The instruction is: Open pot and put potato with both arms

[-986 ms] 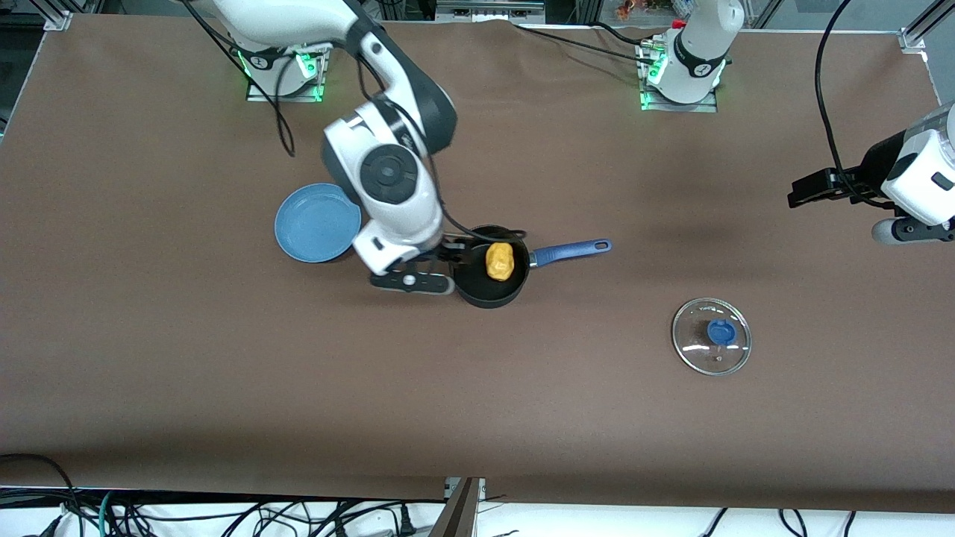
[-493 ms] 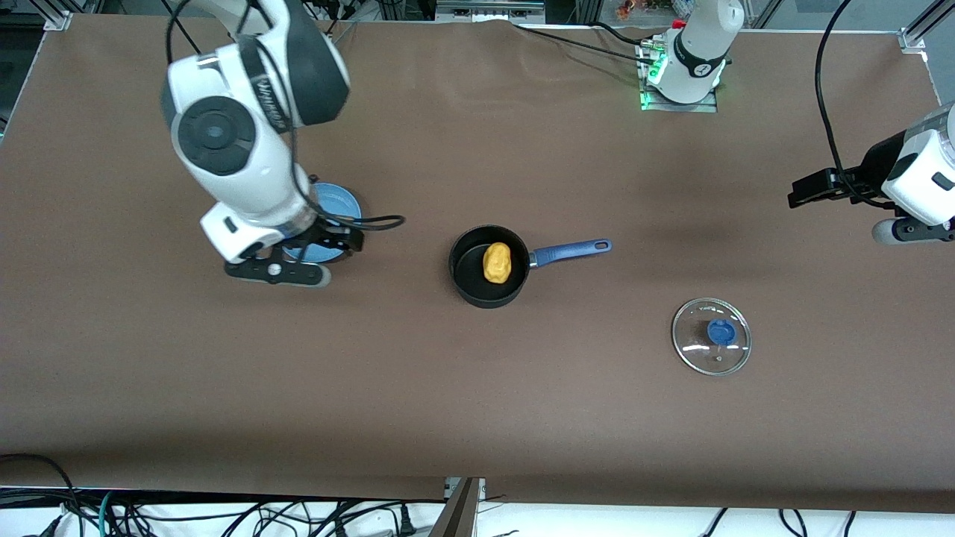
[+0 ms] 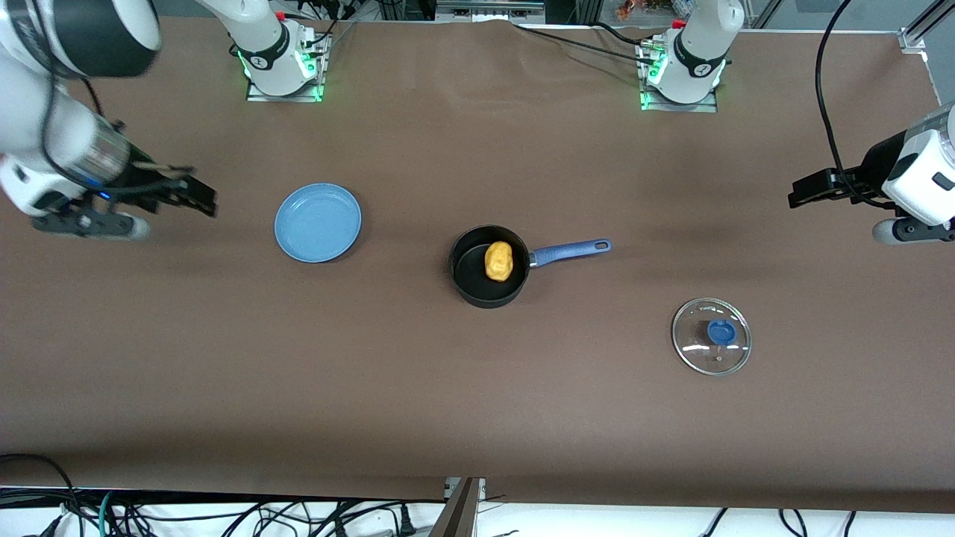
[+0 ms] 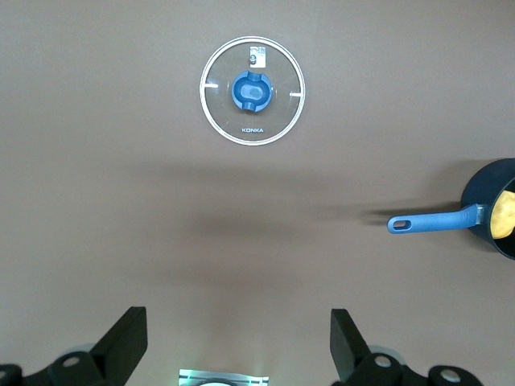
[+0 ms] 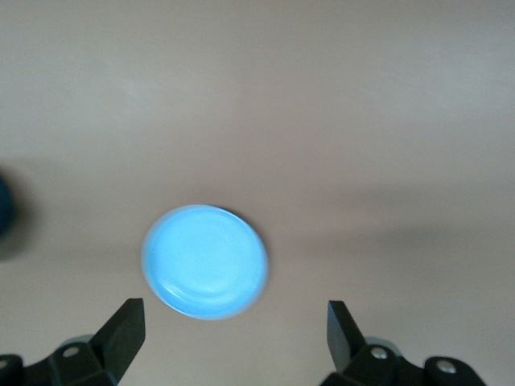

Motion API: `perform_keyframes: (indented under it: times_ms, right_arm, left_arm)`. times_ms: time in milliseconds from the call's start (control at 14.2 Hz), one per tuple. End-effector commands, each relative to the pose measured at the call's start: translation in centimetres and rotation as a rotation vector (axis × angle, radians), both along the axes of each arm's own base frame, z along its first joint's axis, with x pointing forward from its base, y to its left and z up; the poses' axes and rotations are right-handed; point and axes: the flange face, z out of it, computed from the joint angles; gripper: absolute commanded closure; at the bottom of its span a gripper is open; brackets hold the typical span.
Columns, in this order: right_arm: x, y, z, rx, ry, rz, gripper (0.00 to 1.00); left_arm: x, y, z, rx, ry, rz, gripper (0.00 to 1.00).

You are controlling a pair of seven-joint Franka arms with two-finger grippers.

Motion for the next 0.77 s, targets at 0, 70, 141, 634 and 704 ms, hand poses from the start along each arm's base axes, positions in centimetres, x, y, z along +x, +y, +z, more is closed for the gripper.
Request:
perform_keyframes:
  times_ms: [0, 70, 141, 634, 704]
  right_arm:
    - [-2.2, 0.0, 2.0, -0.050, -0.002, 0.025, 0.00]
    - [-2.0, -1.8, 2.4, -0.045, -0.005, -0.009, 0.00]
    - [-1.6, -2.7, 2.9, -0.017, -0.006, -0.034, 0.00]
    - [-0.5, -4.0, 3.0, 0.004, -0.012, -0.058, 0.00]
    - [-0.5, -4.0, 3.0, 0.004, -0.012, -0.059, 0.00]
  left_arm:
    - [-0.5, 0.1, 0.4, -0.018, -0.007, 0.003, 0.00]
    - [-0.5, 0.1, 0.4, -0.017, -0.006, 0.006, 0.00]
    - [-0.5, 0.1, 0.3, -0.017, -0.005, 0.007, 0.00]
    - [-0.5, 0.2, 0.3, -0.017, -0.005, 0.008, 0.00]
    - [-0.5, 0.2, 0.3, -0.017, -0.005, 0.009, 0.00]
